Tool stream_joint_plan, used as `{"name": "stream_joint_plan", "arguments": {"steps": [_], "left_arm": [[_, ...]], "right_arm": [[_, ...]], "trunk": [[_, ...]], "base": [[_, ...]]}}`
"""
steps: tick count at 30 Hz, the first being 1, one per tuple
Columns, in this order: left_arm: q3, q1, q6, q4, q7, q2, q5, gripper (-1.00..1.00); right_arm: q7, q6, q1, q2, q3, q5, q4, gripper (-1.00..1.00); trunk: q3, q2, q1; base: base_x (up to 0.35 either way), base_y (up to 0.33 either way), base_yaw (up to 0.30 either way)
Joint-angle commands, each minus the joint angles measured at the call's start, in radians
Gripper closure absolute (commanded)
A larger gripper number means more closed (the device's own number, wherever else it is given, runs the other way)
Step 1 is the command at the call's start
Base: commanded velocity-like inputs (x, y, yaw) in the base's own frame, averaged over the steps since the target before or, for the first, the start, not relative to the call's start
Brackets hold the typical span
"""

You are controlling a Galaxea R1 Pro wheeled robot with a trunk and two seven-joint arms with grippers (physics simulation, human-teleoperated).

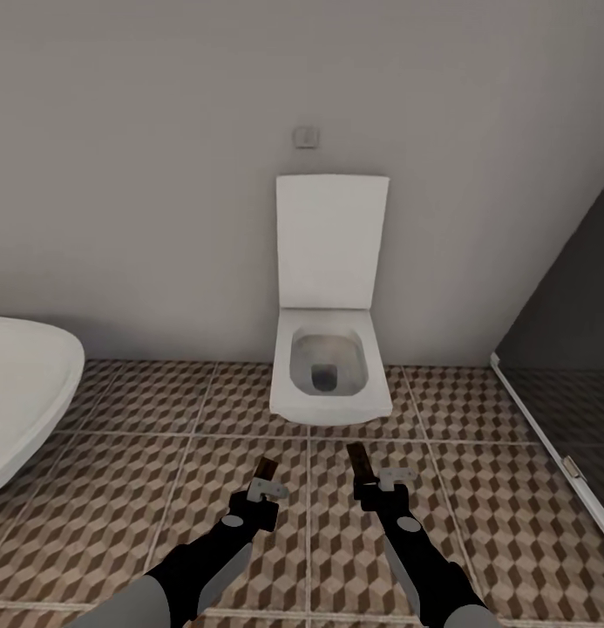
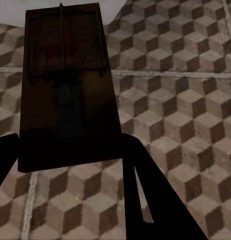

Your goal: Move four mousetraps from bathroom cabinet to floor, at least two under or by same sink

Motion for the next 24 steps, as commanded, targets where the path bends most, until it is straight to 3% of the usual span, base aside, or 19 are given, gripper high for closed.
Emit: {"name": "stream_joint_plan", "arguments": {"steps": [1, 14, 24], "left_arm": [[-0.007, -0.001, 0.004, -0.002, 0.010, 0.001, 0.003, 1.00], [-0.007, -0.001, 0.005, -0.002, 0.010, 0.000, 0.003, 1.00], [-0.007, -0.001, 0.004, -0.002, 0.010, 0.000, 0.003, 1.00]], "right_arm": [[-0.007, 0.002, 0.000, 0.000, 0.004, -0.003, -0.001, 1.00], [-0.007, 0.003, 0.000, 0.000, 0.004, -0.003, -0.001, 1.00], [-0.007, 0.003, 0.000, 0.000, 0.004, -0.003, -0.001, 1.00]], "trunk": [[-0.002, 0.000, 0.000], [-0.023, 0.000, 0.000], [-0.039, 0.000, 0.000]], "base": [[0.050, 0.000, 0.000], [0.021, 0.000, 0.000], [0.234, 0.000, 0.000]]}}
